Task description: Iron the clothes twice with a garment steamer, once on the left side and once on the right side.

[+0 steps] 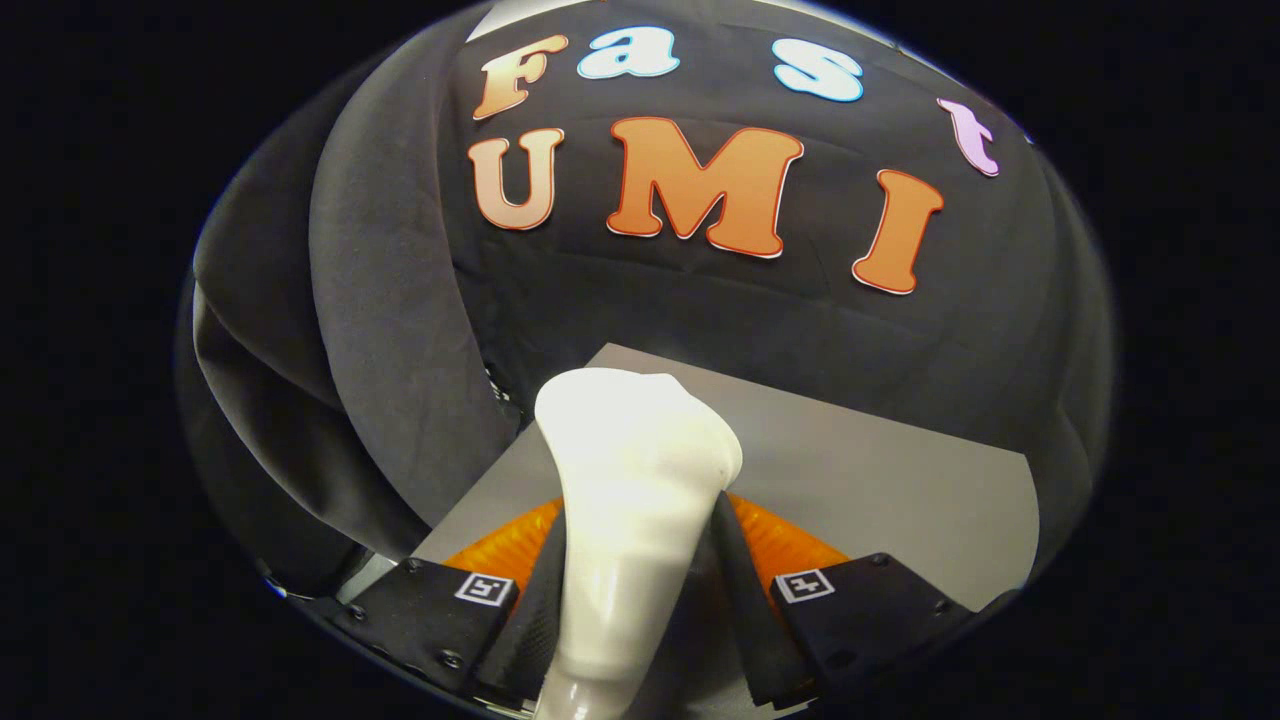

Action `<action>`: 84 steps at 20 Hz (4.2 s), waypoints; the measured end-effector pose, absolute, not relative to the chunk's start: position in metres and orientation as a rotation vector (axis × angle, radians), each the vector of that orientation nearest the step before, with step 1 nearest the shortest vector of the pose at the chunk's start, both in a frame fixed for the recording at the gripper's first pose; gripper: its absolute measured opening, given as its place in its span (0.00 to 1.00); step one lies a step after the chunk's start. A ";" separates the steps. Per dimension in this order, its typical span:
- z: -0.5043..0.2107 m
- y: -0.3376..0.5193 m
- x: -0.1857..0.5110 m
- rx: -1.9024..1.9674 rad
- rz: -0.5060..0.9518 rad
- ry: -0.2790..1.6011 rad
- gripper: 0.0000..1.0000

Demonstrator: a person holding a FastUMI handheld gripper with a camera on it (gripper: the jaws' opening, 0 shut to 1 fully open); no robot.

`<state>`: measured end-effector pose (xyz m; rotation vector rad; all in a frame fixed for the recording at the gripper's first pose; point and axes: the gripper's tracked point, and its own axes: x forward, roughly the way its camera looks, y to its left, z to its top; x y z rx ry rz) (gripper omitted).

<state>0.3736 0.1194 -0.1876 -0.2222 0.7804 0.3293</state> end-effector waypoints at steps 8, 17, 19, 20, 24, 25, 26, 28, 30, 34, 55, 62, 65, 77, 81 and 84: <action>-0.130 0.123 0.339 -0.168 0.375 0.517 0.56; -0.101 0.098 0.295 -0.071 0.339 0.379 0.56; -0.092 0.095 0.283 -0.046 0.323 0.334 0.56; -0.088 0.093 0.278 -0.040 0.310 0.314 0.56; -0.060 0.092 0.253 -0.041 0.245 0.198 0.56; -0.052 0.096 0.245 -0.044 0.228 0.169 0.56; -0.045 0.101 0.237 -0.043 0.210 0.142 0.56; -0.032 0.110 0.220 -0.048 0.153 0.087 0.55; -0.026 0.125 0.200 -0.068 0.104 0.058 0.55; -0.020 0.166 0.160 -0.085 0.037 0.026 0.55; -0.024 0.355 0.176 -0.164 -0.051 -0.015 0.55; -0.026 0.374 0.244 -0.203 -0.097 -0.014 0.55; -0.029 0.378 0.265 -0.213 -0.108 -0.009 0.55; -0.056 0.376 0.303 -0.233 -0.141 0.039 0.55; -0.072 0.376 0.296 -0.243 -0.127 0.074 0.55; -0.097 0.374 0.286 -0.232 -0.121 0.114 0.55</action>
